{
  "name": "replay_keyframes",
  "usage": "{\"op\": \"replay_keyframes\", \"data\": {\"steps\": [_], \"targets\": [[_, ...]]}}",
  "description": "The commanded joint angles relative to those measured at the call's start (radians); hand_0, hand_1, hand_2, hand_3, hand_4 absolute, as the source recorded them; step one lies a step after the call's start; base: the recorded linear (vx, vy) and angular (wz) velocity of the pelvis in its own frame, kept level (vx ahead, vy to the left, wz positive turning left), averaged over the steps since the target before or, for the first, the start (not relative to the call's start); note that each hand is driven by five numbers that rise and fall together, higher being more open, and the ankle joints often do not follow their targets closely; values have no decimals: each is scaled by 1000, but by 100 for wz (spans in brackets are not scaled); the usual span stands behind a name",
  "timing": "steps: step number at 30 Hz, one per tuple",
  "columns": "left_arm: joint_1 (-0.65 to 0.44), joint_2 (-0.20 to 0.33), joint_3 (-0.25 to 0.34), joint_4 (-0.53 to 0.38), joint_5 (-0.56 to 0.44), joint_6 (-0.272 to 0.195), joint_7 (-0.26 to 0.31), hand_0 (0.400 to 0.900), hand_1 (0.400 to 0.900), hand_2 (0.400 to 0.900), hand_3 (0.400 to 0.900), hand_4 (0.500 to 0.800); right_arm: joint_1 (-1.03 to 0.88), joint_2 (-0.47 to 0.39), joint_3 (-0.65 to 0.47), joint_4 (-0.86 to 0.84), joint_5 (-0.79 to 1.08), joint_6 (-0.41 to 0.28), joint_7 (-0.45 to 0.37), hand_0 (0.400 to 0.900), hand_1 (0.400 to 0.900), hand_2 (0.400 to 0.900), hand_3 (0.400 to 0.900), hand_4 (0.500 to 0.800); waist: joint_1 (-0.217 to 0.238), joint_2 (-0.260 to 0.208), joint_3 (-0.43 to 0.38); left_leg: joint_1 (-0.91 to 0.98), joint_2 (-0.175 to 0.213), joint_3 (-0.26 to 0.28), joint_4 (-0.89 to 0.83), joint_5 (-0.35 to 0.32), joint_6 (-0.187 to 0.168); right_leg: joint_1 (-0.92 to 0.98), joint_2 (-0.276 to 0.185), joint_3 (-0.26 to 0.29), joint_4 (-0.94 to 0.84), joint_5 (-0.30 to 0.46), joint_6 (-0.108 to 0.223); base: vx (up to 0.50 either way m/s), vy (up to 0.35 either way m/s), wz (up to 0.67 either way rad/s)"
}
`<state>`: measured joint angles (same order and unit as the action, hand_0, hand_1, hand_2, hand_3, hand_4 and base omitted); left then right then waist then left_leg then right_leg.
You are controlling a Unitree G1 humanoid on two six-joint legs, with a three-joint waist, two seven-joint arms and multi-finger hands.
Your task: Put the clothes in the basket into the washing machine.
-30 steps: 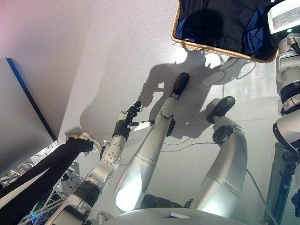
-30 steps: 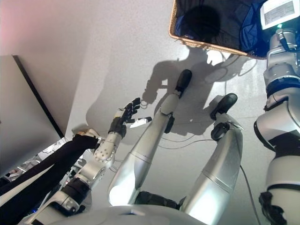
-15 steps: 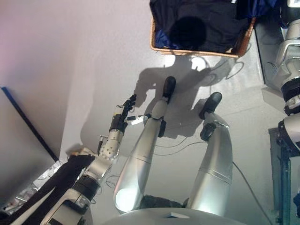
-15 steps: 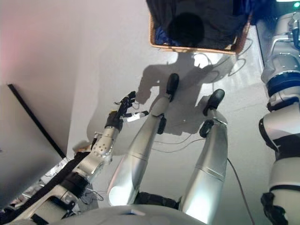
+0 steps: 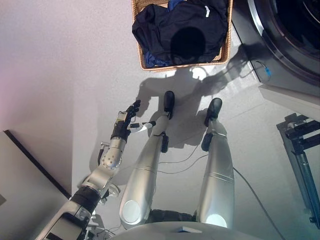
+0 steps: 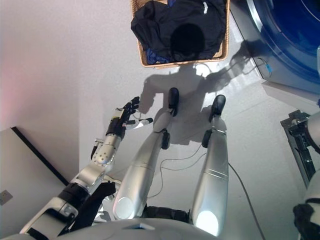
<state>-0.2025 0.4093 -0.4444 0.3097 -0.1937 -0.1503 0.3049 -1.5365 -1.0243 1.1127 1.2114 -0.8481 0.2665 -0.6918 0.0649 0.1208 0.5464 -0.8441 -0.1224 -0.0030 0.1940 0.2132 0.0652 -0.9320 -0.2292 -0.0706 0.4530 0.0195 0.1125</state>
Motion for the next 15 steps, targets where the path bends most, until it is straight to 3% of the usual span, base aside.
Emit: {"op": "replay_keyframes", "data": {"steps": [1,6,15], "targets": [[68,1,0,1,16,-25,1,900,900,900,900,800,-129,-74,13,79,7,71,-16,900,900,900,900,800,34,6,-26,-24,-6,-30,143,-190,-84,37,1,-26,-144,89,16,-6,-19,7],[57,-8,-18,11,16,-28,14,900,900,900,900,800,-76,-49,-44,130,32,80,-30,900,900,900,900,800,39,24,-26,-16,-12,-39,127,-183,-84,43,-1,-33,-140,84,15,-9,-13,11],[54,-2,-21,6,18,-30,17,900,900,900,900,800,-58,-39,-28,156,-7,92,-5,900,900,900,900,800,42,29,-26,-24,-18,-41,118,-174,-86,35,-4,-32,-148,94,16,-10,8,3]]}}
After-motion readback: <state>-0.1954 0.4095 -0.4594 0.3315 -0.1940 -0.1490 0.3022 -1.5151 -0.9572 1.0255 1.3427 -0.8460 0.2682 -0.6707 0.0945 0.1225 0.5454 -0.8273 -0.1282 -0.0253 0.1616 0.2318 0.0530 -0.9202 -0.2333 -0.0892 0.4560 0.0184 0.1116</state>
